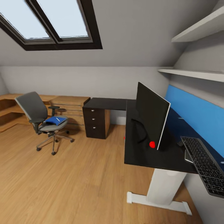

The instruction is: In the bedroom, organize the workspace by keeping the computer under the desk, ensuring the monitor is on the desk, placing the keyboard on the desk next to the monitor, placing the mouse on the desk next to the keyboard, moving the folder from the swivel chair onto the desk next to the mouse, stacking the notebook on top of the folder with the pen on top of the notebook, and positioning the swivel chair next to the desk.

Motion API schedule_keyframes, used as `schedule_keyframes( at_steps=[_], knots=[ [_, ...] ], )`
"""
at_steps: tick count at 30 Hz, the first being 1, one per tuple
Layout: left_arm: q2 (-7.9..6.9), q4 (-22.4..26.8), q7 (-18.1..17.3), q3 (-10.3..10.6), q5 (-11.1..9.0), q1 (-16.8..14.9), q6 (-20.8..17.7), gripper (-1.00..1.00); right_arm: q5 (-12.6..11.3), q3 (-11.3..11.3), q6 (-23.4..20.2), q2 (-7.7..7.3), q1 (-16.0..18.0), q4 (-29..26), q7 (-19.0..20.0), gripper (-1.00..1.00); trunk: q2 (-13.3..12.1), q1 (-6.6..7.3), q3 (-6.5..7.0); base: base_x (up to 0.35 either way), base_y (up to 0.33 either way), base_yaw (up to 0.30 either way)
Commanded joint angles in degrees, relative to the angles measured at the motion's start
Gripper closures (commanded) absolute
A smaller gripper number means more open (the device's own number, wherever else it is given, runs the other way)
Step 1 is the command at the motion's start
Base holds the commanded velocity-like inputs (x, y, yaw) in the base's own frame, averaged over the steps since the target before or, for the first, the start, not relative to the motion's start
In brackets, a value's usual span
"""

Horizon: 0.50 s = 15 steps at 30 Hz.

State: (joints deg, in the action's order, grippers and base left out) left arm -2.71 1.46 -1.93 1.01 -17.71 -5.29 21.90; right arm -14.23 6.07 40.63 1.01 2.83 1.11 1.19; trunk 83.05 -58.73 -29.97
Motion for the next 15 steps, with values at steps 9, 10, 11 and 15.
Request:
schedule_keyframes(
  at_steps=[9, 10, 11, 15],
  knots=[
    [-0.09, -0.04, -0.25, 0.13, -0.40, 0.00, 0.16, -1.00, 0.17, 0.44, 0.24, -0.04, 0.07, 0.12, 0.13, -1.00, 0.03, 0.00, 0.08, -0.039, -0.149, -0.254],
    [-0.09, -0.04, -0.26, 0.13, -0.40, 0.00, 0.16, -1.00, 0.17, 0.44, 0.24, -0.02, 0.07, 0.12, 0.13, -1.00, 0.03, 0.00, 0.09, -0.139, -0.280, -0.262],
    [-0.08, -0.05, -0.26, 0.13, -0.40, 0.01, 0.16, -1.00, 0.17, 0.44, 0.23, 0.00, 0.07, 0.12, 0.13, -1.00, 0.03, 0.00, 0.09, -0.183, -0.258, -0.256],
    [0.01, -0.05, -0.26, 0.13, -0.40, 0.00, 0.16, -1.00, 0.17, 0.42, 0.23, 0.04, 0.07, 0.12, 0.13, -1.00, 0.03, 0.00, 0.09, -0.255, -0.188, -0.132]
  ],
)
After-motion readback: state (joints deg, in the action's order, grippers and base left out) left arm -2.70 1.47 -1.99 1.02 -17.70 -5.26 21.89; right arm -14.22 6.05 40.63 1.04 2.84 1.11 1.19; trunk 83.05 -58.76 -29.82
